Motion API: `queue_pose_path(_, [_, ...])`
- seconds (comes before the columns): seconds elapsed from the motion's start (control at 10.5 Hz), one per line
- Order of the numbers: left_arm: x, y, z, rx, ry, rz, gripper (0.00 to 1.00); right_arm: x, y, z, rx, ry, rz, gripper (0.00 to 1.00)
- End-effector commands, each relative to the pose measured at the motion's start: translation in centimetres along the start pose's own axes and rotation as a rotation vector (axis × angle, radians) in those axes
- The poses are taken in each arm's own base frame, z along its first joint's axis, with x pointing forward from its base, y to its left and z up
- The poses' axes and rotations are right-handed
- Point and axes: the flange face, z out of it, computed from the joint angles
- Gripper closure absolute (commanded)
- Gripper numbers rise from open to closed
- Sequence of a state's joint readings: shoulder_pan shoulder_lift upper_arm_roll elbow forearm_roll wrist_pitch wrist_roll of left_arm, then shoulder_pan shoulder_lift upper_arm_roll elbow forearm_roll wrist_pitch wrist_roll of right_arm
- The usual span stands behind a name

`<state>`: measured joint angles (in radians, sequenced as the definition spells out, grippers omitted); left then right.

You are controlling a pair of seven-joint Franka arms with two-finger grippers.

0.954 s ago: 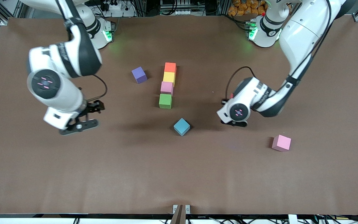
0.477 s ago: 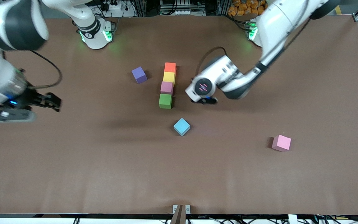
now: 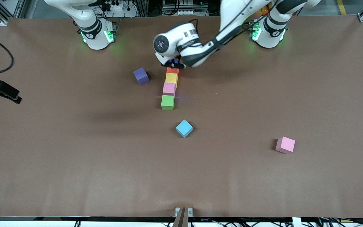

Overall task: Arrange blocks into number 1
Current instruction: 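Retract the right gripper to rest while the left gripper carries magenta, then lower the magenta block next to the orange block with the left gripper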

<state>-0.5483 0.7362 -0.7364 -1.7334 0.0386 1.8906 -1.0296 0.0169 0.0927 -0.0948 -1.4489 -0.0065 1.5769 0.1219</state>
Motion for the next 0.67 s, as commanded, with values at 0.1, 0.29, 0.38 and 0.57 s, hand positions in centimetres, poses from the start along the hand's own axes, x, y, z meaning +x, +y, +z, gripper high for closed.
queue_pose_path(0.1, [-1.0, 3.0, 3.3, -0.017, 0.005, -0.006, 1.00, -0.4, 0.9, 0.4, 0.009, -0.029, -0.020, 0.00])
queue_pose_path(0.29, [1.1, 3.0, 4.4, -0.039, 0.016, -0.065, 1.00, -0.5, 0.8, 0.4, 0.009, -0.029, -0.023, 0.00])
queue_pose_path(0.38, [2.1, 2.6, 4.4, -0.058, 0.015, -0.096, 1.00, -0.4, 0.8, 0.5, 0.010, -0.031, -0.021, 0.00])
queue_pose_path(0.57, [2.5, 2.5, 4.0, -0.076, 0.013, -0.113, 1.00, -0.4, 1.0, 0.5, 0.010, -0.031, -0.035, 0.00])
